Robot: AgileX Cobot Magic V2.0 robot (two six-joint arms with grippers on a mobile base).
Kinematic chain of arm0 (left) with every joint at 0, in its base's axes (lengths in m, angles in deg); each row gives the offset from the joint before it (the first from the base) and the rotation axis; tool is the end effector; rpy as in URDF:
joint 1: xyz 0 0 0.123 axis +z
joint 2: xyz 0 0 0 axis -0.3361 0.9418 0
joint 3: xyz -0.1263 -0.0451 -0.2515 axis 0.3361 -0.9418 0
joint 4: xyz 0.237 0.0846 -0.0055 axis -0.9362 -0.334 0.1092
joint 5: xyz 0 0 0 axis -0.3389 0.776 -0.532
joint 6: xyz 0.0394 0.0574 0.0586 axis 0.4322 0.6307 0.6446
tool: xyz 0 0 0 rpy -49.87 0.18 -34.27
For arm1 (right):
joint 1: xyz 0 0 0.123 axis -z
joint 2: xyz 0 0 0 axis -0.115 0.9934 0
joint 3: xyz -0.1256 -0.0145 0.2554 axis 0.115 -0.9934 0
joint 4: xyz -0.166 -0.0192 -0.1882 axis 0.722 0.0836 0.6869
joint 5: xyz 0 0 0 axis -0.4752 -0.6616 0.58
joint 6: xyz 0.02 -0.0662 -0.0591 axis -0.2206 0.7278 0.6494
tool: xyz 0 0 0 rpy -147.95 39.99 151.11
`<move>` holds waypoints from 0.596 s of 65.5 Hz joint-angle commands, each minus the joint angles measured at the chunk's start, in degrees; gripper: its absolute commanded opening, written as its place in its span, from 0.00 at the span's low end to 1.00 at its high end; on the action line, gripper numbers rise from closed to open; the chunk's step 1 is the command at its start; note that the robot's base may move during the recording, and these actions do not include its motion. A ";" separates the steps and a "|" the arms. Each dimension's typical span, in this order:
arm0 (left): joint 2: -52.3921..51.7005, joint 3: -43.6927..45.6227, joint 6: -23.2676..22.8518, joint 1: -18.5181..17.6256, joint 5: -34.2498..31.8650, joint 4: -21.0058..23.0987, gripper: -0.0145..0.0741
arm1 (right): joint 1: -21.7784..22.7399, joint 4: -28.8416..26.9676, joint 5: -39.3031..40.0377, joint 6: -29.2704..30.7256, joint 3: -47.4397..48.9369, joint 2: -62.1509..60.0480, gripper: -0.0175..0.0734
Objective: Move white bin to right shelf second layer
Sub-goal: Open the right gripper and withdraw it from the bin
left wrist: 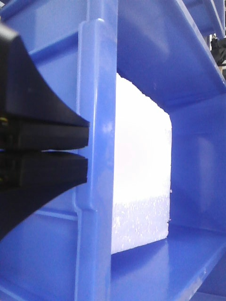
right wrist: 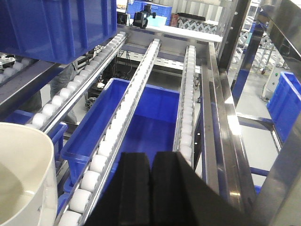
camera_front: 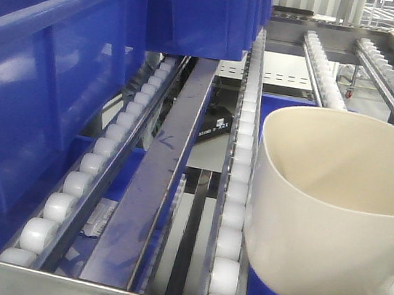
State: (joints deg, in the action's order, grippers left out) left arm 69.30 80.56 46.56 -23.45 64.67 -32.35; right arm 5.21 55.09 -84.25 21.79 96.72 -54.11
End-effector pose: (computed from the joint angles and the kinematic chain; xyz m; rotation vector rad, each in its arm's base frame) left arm 0.0560 -0.0037 0.1989 0.0663 1.6166 -0.0394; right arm 0.0476 0.0003 0.2525 -0.1008 1.5746 -0.0770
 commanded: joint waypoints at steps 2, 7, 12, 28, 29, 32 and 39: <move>-0.92 -2.11 -0.17 -0.09 -4.93 0.00 0.26 | 0.31 0.51 5.30 0.42 1.49 0.53 0.25; -0.92 -2.11 -0.17 -0.09 -4.93 0.00 0.26 | 0.31 0.51 5.30 0.42 1.49 0.53 0.25; -0.92 -2.11 -0.17 -0.09 -4.93 0.00 0.26 | 0.31 0.51 5.30 0.42 1.49 0.53 0.25; -0.92 -2.11 -0.17 -0.09 -4.93 0.00 0.26 | 0.31 0.51 5.34 0.13 1.18 0.45 0.25; -0.92 -2.11 -0.17 -0.09 -4.93 0.00 0.26 | 0.31 0.40 5.39 -0.12 1.18 0.45 0.25; -0.92 -2.11 -0.17 -0.09 -4.93 0.00 0.26 | 0.31 -0.25 5.52 -0.53 1.18 0.41 0.25; -0.92 -2.11 -0.17 -0.09 -4.93 0.00 0.26 | 0.31 -2.56 6.84 -0.53 0.22 0.26 0.25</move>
State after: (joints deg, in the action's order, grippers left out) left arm 69.30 80.56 46.56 -23.45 64.67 -32.35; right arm 5.21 53.57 -83.77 21.43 96.20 -54.37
